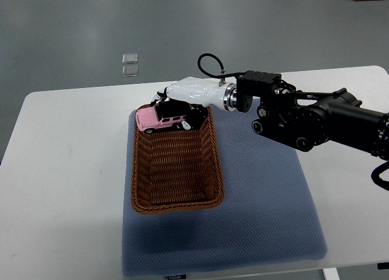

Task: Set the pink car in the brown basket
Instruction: 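Lower the pink car into the basket with the right hand, then open the right hand and raise it away from the basket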

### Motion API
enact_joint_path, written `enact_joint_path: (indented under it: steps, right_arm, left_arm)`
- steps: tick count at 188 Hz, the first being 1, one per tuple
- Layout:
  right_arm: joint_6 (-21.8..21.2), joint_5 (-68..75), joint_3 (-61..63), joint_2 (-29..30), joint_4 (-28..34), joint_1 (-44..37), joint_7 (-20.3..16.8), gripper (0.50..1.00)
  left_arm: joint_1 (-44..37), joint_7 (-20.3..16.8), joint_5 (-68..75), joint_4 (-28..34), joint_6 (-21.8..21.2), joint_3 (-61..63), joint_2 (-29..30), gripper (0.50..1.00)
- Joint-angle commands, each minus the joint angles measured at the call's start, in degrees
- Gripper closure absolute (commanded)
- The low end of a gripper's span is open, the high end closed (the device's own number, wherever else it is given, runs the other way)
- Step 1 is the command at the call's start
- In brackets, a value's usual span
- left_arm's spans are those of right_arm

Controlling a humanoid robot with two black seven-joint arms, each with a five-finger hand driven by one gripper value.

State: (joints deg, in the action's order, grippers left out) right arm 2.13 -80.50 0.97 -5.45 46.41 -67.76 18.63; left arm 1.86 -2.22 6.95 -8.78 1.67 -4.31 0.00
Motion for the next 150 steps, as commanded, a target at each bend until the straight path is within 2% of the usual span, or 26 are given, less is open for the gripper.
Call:
enact_joint_path:
  steps: [1,61,78,89,108,111,150]
  right_arm:
    - [0.2,-0.1,-2.5,0.4,-0.5,0.3,-0.1,1.000]
    - [0.3,-0.2,-4.0,1.1,-2.0,0.9,-0.3,1.000]
    - [1.0,-0.2,-3.9,1.1,-2.1,1.0,-0.3,0.906]
    - [1.8,-0.2,-4.0,1.2,-2.3,1.0,-0.3,0.824]
    - [2.2,-0.2,-4.0,1.3,-2.5,1.4,-0.3,0.771]
    - [2.2,-0.2,-4.0,1.3,-2.5,1.5,-0.3,0.748]
    - [2.2,-0.2,-4.0,1.1,-2.6,1.5,-0.3,0.615]
  left_arm:
    - [-0.1,-0.1,0.1,0.1,0.0,0.0,0.0,0.500]
    - [-0.2,-0.1,0.1,0.1,0.0,0.0,0.0,0.500]
    - [-0.2,-0.1,0.1,0.1,0.0,0.0,0.0,0.500]
    - [-0.2,-0.1,0.1,0.1,0.0,0.0,0.0,0.500]
    - [-0.2,-0.1,0.1,0.1,0.0,0.0,0.0,0.500]
    - [-0.2,-0.1,0.1,0.1,0.0,0.0,0.0,0.500]
    - [-0.5,-0.1,0.1,0.1,0.0,0.0,0.0,0.500]
